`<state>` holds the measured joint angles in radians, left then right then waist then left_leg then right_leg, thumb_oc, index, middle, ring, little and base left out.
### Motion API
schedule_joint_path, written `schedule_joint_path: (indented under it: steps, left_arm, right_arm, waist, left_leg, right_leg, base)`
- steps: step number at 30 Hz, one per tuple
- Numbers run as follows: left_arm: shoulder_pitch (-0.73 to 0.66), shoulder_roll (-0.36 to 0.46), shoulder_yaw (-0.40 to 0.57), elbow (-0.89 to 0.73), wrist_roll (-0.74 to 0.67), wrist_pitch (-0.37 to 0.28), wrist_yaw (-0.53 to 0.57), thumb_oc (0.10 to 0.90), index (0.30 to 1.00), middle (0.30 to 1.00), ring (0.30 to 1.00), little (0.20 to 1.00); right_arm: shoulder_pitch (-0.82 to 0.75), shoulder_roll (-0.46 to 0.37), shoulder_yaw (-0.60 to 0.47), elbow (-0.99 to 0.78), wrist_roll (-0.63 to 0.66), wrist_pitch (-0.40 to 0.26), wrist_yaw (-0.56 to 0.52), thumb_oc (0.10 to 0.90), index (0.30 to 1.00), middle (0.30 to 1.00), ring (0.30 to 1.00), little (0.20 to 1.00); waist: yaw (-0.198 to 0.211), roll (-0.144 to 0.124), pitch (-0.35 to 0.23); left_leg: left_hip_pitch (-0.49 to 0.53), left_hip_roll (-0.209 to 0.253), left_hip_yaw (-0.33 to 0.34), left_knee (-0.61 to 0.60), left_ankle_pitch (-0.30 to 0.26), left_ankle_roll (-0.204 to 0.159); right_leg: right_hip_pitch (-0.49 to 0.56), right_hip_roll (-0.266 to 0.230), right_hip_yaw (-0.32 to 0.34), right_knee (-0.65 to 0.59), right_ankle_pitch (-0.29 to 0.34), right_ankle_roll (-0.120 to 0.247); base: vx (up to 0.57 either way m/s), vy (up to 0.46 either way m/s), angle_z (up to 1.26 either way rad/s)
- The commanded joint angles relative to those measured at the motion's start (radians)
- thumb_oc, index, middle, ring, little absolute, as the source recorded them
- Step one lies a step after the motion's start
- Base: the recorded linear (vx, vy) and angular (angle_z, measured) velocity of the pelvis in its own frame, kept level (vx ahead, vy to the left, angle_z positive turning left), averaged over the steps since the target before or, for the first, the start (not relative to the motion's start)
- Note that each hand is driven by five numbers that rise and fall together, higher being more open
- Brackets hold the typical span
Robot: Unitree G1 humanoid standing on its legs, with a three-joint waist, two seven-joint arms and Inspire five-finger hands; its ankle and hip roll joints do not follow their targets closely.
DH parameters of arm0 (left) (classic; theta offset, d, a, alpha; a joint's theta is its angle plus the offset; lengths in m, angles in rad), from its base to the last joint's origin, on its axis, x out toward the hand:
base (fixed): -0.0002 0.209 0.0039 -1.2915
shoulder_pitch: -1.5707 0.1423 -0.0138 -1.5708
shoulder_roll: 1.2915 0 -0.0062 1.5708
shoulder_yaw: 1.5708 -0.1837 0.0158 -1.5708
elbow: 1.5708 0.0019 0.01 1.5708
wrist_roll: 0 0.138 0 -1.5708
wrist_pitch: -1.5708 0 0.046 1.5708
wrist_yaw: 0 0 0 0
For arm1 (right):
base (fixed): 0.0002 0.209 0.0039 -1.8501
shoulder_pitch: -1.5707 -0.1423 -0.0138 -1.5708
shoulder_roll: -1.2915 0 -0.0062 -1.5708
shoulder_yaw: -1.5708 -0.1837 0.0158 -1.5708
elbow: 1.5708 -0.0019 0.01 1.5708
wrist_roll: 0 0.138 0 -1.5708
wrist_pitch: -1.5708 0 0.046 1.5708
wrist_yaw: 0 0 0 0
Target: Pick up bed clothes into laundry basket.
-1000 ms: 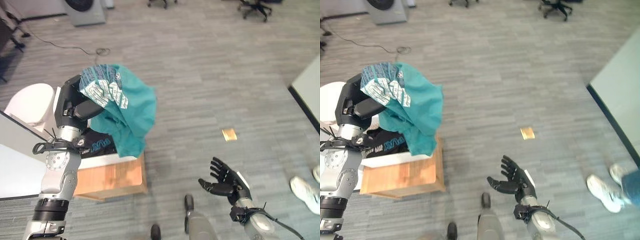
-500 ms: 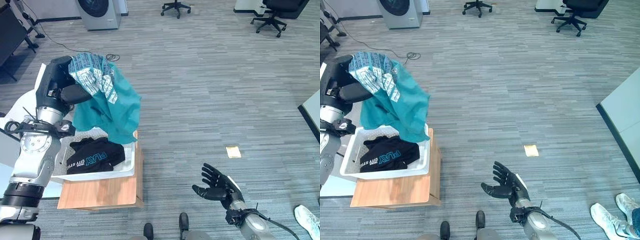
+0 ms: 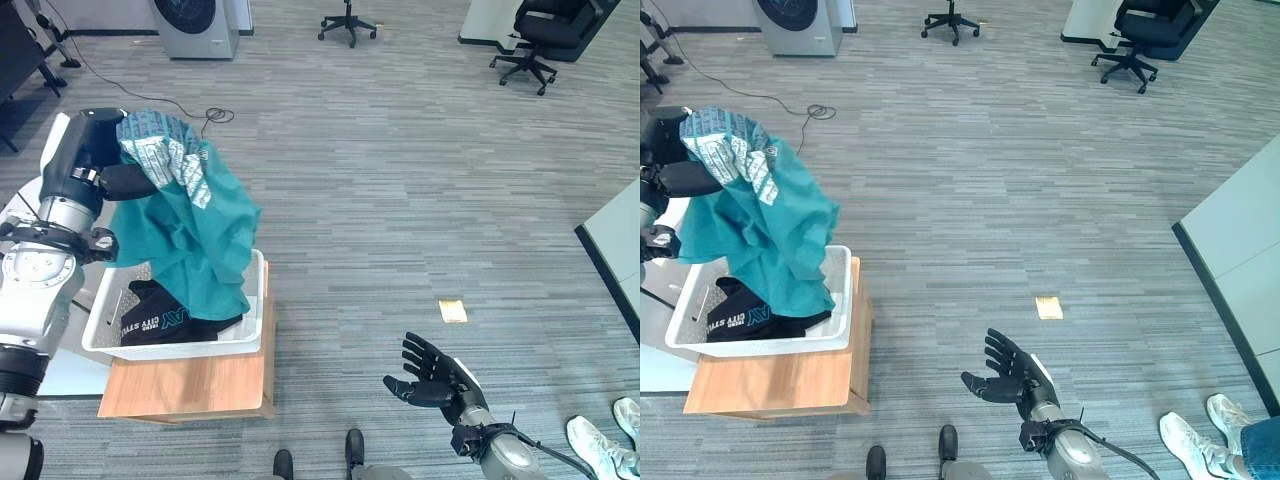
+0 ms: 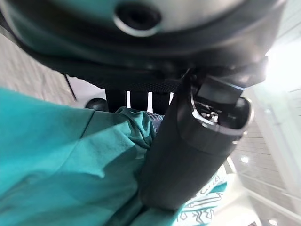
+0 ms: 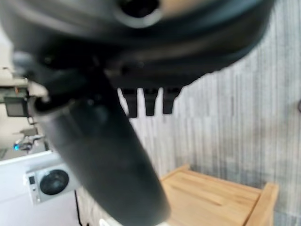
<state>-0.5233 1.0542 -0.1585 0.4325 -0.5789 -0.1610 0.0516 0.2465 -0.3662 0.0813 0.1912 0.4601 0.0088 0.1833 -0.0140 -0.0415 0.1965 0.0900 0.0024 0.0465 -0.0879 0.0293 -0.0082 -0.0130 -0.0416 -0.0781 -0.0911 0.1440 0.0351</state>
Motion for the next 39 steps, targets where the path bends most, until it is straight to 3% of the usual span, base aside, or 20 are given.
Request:
schedule_joint_path:
  steps: [1, 7, 12, 18, 31, 35, 39]
  left_arm:
    - [-0.288, 0.092, -0.028, 0.091, -0.002, -0.072, 0.020, 0.400, 0.300, 0.300, 0.300, 0.300]
    - [-0.399, 0.099, -0.088, 0.267, -0.003, -0.052, 0.029, 0.400, 0.300, 0.300, 0.300, 0.300]
    - [-0.347, 0.090, -0.030, 0.288, 0.021, -0.043, 0.044, 0.400, 0.300, 0.300, 0.300, 0.300]
    - [-0.341, 0.083, -0.066, 0.373, 0.159, -0.004, 0.032, 0.400, 0.300, 0.300, 0.300, 0.300]
    - [-0.141, -0.018, 0.033, 0.336, 0.356, 0.030, 0.046, 0.400, 0.300, 0.300, 0.300, 0.300]
    - [-0.103, -0.095, 0.030, 0.473, 0.414, 0.065, 0.026, 0.400, 0.300, 0.300, 0.300, 0.300]
    - [-0.127, -0.099, -0.004, 0.523, 0.454, 0.078, 0.010, 0.400, 0.300, 0.300, 0.300, 0.300]
  right_arm:
    - [-0.032, -0.053, -0.020, -0.061, 0.057, -0.065, 0.034, 0.800, 0.900, 0.900, 0.900, 0.900]
    - [-0.052, -0.060, 0.007, -0.051, 0.067, -0.065, 0.028, 0.800, 0.900, 0.900, 0.900, 0.900]
    - [-0.044, -0.054, 0.007, -0.063, 0.056, -0.066, 0.028, 0.800, 0.900, 0.900, 0.900, 0.900]
    - [-0.051, -0.059, 0.019, -0.071, 0.054, -0.068, 0.030, 0.800, 0.900, 0.900, 0.900, 0.900]
    - [-0.035, -0.060, 0.000, -0.099, 0.043, -0.070, 0.035, 0.800, 0.900, 0.900, 0.900, 0.900]
    - [-0.042, -0.072, 0.002, -0.129, 0.050, -0.075, 0.038, 0.800, 0.900, 0.900, 0.900, 0.900]
    - [-0.036, -0.074, 0.002, -0.136, 0.049, -0.074, 0.040, 0.800, 0.900, 0.900, 0.900, 0.900]
  waist:
    - [-0.002, 0.027, -0.038]
    - [-0.006, 0.000, -0.017]
    - [-0.001, -0.022, -0.002]
    - [0.000, -0.037, 0.017]
    - [0.005, -0.032, 0.055]
    - [-0.012, -0.024, 0.069]
    - [-0.017, -0.021, 0.072]
  left_leg:
    - [-0.038, 0.007, 0.000, 0.001, -0.037, -0.027]
    - [-0.064, 0.017, 0.011, 0.001, -0.031, -0.028]
    - [-0.073, 0.018, 0.020, 0.001, -0.031, -0.029]
    - [-0.088, 0.019, 0.017, 0.001, -0.028, -0.029]
    - [-0.101, 0.009, 0.019, 0.001, -0.030, -0.021]
    - [-0.103, 0.007, 0.028, 0.001, -0.029, -0.019]
    - [-0.103, 0.006, 0.032, 0.001, -0.029, -0.018]
  right_leg:
    - [0.072, -0.046, -0.056, 0.047, -0.186, 0.132]
    - [0.040, -0.041, -0.050, 0.050, -0.173, 0.136]
    - [0.031, -0.039, -0.046, 0.046, -0.169, 0.135]
    - [0.019, -0.039, -0.053, 0.046, -0.165, 0.135]
    - [0.001, -0.046, -0.053, 0.060, -0.168, 0.133]
    - [-0.013, -0.050, -0.045, 0.075, -0.170, 0.130]
    - [-0.015, -0.051, -0.045, 0.079, -0.169, 0.131]
  base:
    - [0.00, 0.000, 0.00]
    - [-0.03, 0.016, -0.03]
    - [0.00, 0.009, -0.03]
    - [-0.02, 0.010, -0.03]
    - [-0.02, 0.013, 0.00]
    - [-0.04, 0.026, -0.01]
    - [0.00, 0.000, 0.00]
